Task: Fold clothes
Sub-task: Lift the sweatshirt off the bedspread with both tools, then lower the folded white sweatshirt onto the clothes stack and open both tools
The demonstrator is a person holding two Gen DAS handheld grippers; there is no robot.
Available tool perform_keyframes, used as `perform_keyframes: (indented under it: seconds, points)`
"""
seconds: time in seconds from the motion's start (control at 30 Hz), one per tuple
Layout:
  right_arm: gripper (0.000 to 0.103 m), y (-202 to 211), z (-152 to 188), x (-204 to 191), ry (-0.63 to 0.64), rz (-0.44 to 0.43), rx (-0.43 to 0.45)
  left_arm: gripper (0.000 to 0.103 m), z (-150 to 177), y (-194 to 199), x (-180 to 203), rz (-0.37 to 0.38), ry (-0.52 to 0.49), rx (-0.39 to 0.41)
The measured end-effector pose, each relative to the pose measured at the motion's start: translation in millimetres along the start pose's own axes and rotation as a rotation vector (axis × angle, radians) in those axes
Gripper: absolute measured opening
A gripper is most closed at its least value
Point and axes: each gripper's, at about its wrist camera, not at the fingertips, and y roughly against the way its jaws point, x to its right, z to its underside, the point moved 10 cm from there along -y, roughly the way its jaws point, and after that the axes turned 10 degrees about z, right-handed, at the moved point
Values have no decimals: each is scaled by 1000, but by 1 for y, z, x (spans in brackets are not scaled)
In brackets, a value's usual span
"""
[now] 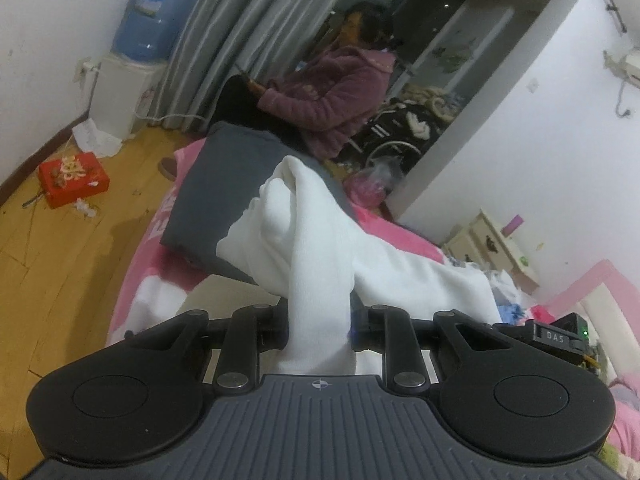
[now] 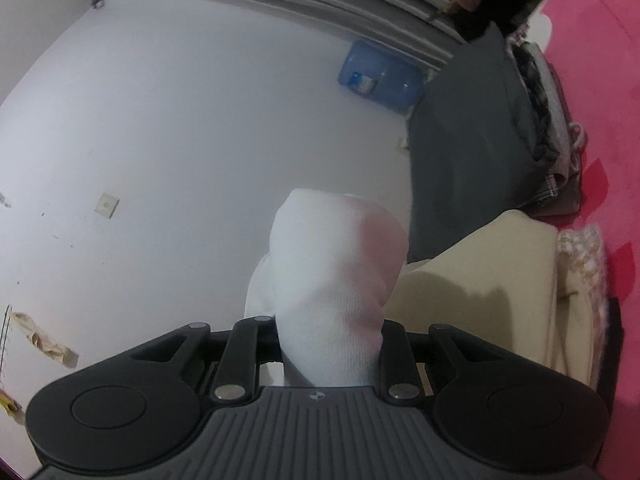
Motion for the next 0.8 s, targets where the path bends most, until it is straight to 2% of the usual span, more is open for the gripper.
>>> perform_keyframes:
  seconds: [0.1,0.17,0.23,0.27,0.3,0.37,0.4,0.5,0.57,0.67,0.73,0.8]
  points:
    - [25,-7,-5,13,24,27,12,23,4,-9,-16,-8,29,5]
    - [26,-18,-7,21,51,64,1,26,12,-18,-32,-47,45,-18]
    - [36,-34,-8,36,93,155,-36,30,23,-26,-52,-96,86,-70]
    - [38,-42,-9,43,107,200,-57,33,24,-25,-57,-95,123,-67]
    - [39,-47,-9,48,110,214,-74,35,22,-20,-60,-80,157,-45]
    - [45,-45,-11,55,67,174,-90,37,12,-4,-62,-61,182,19]
    - [51,-42,-14,57,43,157,-87,37,7,6,-63,-69,180,53]
    - [55,-31,-24,64,-11,143,-69,38,-5,30,-61,-86,190,143]
    - [57,-20,-32,65,-27,156,-35,38,-9,41,-48,-84,151,164]
    - [58,1,-49,57,10,174,72,38,-5,44,-6,-63,37,138]
    - [55,8,-56,42,76,161,113,38,5,42,24,-38,-64,100]
    - [49,13,-60,24,151,144,145,38,24,37,49,-60,-188,31]
